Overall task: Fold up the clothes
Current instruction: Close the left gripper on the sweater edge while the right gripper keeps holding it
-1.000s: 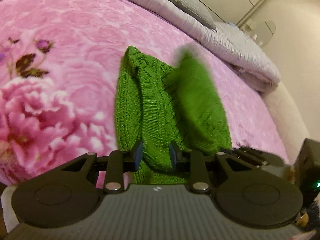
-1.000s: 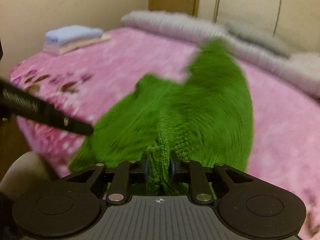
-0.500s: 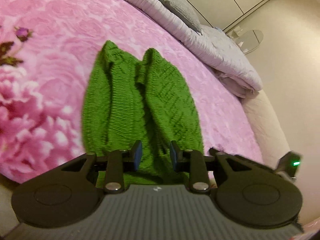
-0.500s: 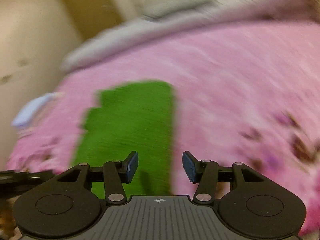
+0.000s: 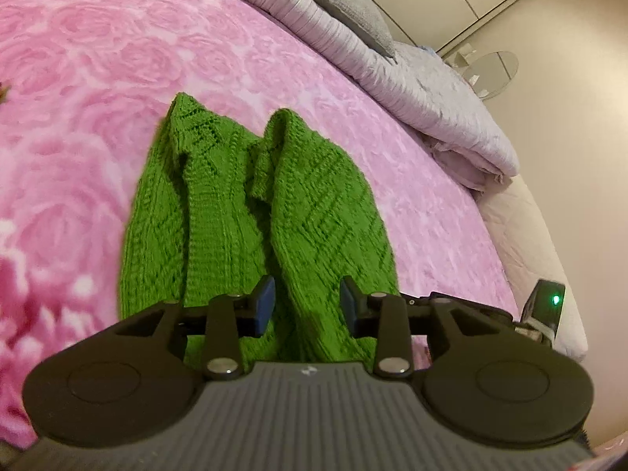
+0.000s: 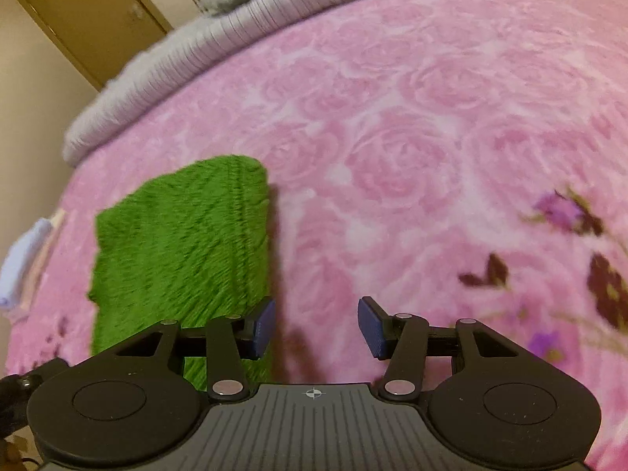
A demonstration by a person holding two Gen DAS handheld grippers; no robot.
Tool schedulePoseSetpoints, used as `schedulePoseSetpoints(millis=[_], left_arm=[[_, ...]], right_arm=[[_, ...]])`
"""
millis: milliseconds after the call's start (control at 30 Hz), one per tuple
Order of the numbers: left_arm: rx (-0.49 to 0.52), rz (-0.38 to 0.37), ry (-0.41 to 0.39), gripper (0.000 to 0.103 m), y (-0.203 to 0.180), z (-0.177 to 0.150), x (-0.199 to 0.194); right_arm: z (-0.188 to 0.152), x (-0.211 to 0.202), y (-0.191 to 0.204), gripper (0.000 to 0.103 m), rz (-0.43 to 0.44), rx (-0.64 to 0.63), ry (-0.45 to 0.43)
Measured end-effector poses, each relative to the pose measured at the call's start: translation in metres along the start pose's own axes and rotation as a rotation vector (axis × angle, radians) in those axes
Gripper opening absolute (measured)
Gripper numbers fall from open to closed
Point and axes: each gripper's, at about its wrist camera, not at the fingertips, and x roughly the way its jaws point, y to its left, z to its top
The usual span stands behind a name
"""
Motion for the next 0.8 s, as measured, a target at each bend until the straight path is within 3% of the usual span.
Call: schedulePoseSetpoints(millis=[167,267,467,600,667,733,767,800], left_arm=[[0.009,0.023,-0.004,0.034,0.006,0.018,0.016],[0.014,0.037,-0.007,0.037,0.009,0.029,0.026],[0.047,0.065,0.004,0.041,0.016,0.049,0.059],[-0.017,-0.003,0.009,0.042,0.023,0.051,0.075],[-0.03,-0.018,-0.001,0.038,0.026,0.051,0.079],[-0.01,-0.035,-0.007,0.018,0.025,0.051,0.079],[0.0,-0.047,-0.006,0.014,0.024,0.052,0.076],[0.01,-0.059,-0.005,0.013,0.022,0.053,0.074]], right_arm=[[0.031,0.013,0.017,0.051,-0.012,-0.213,0.116],[0.041,0.013,0.017,0.051,0.013,-0.314,0.14],[0.049,0.019,-0.007,0.051,0.121,-0.266,0.14],[0.051,0.026,-0.012,0.051,0.146,-0.249,0.126],[0.052,0.028,-0.011,0.051,0.159,-0.251,0.114],[0.054,0.03,-0.01,0.051,0.171,-0.253,0.103],[0.054,0.031,-0.007,0.051,0.176,-0.268,0.104],[0.056,0.032,-0.003,0.042,0.191,-0.281,0.114]])
